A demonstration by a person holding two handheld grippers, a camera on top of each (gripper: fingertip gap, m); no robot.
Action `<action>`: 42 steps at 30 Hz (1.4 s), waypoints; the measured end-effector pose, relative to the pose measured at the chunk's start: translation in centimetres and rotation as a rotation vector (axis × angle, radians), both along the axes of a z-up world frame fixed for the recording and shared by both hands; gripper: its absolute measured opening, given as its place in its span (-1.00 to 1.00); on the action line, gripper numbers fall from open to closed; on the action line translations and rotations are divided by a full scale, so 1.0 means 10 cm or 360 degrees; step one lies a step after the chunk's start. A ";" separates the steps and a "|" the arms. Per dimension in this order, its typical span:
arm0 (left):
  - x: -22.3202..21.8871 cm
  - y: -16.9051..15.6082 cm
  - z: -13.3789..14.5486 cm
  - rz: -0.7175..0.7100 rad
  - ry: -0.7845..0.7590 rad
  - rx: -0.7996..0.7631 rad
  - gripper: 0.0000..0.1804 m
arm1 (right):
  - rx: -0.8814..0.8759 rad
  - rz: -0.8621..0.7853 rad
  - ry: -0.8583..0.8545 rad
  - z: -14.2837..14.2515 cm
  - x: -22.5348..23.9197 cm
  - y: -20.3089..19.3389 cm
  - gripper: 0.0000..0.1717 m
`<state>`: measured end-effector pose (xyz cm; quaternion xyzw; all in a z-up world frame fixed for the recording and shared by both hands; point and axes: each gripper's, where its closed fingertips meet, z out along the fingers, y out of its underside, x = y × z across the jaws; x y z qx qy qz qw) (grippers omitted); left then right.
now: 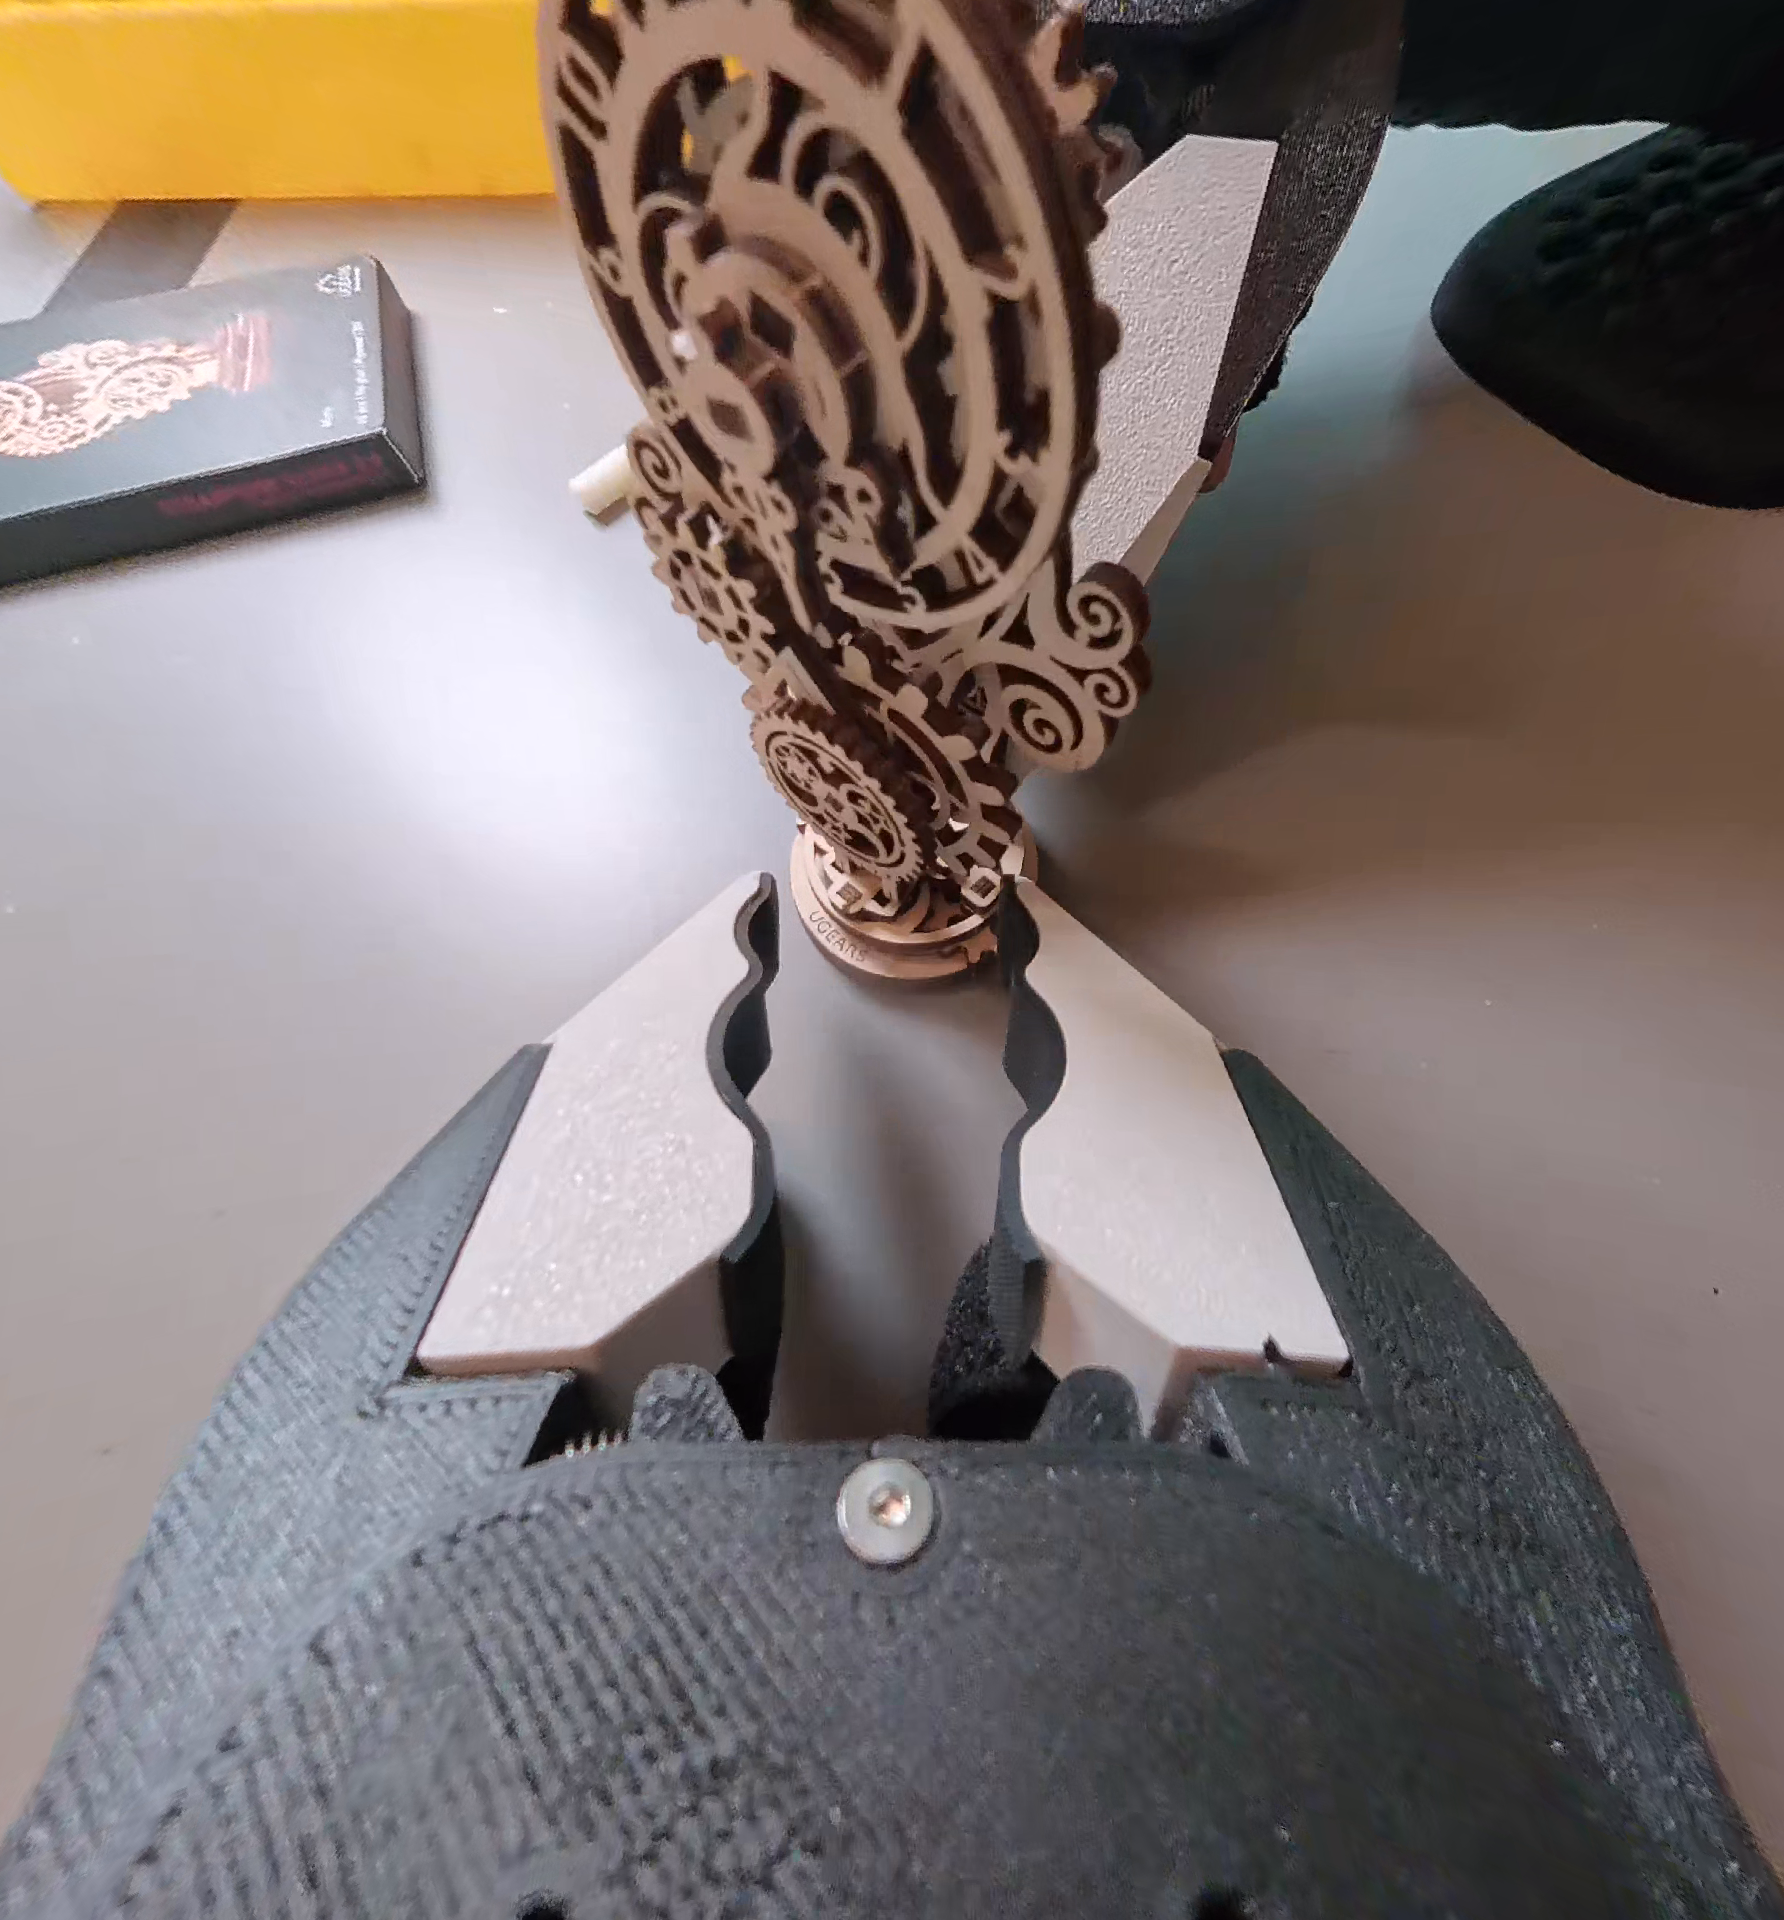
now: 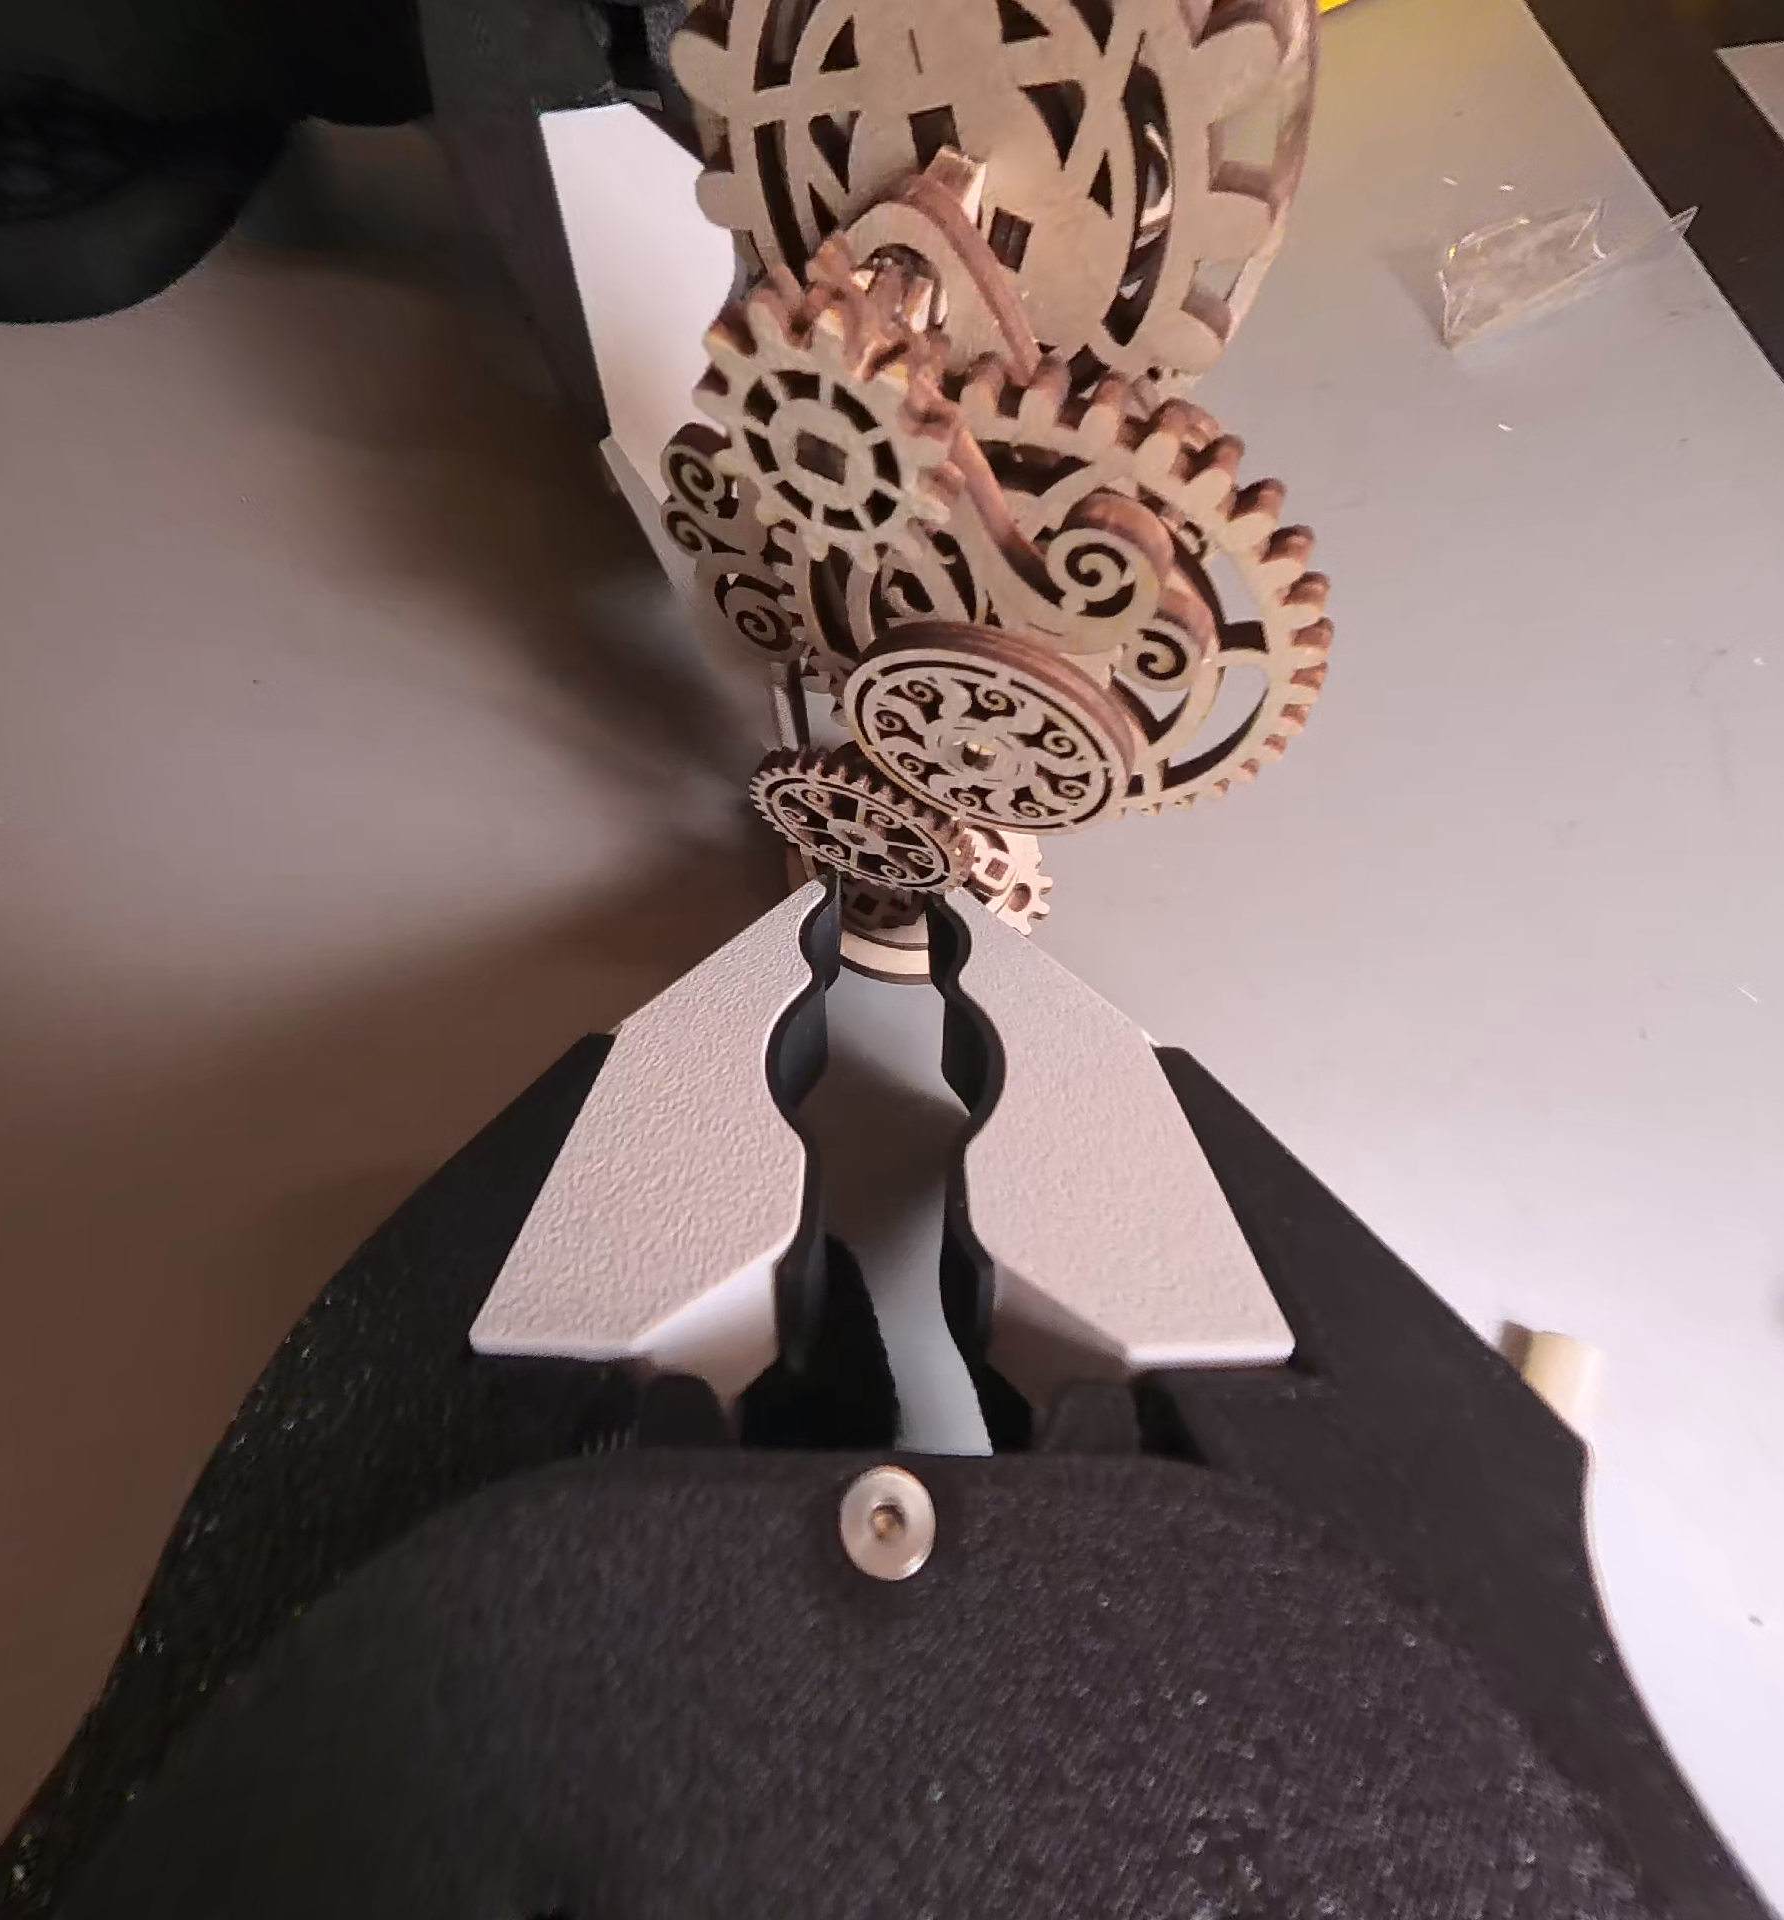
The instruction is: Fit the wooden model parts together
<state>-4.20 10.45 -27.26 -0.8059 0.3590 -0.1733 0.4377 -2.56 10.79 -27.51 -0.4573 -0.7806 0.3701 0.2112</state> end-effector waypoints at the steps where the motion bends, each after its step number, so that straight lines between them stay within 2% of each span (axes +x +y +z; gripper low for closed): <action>1: -0.01 0.01 0.00 -0.0013 -0.0008 -0.0014 -0.54 | -0.0005 0.0008 -0.0003 0.00 0.00 0.01 -0.83; 9: 0.08 -0.05 -0.10 -0.0180 0.0041 -0.0119 -0.38 | -0.0041 0.0004 0.0003 0.00 -0.03 0.02 -0.83; 26: 0.02 -0.13 -0.12 -0.0165 0.0043 -0.0144 -0.51 | 0.0077 0.0025 -0.0036 0.00 -0.02 -0.05 -0.84; 31: 0.05 -0.19 -0.12 -0.0200 0.0042 -0.0160 -0.52 | 0.0060 0.0009 -0.0035 0.00 0.01 -0.06 -0.78; 37: 0.06 -0.33 -0.11 -0.0287 0.0057 -0.0212 -0.62 | 0.0108 -0.0030 -0.0072 0.00 0.11 -0.04 -0.73; 42: 0.02 -0.27 -0.09 -0.0231 0.0038 -0.0182 -0.56 | 0.0146 -0.0014 -0.0029 -0.03 0.12 -0.13 -0.67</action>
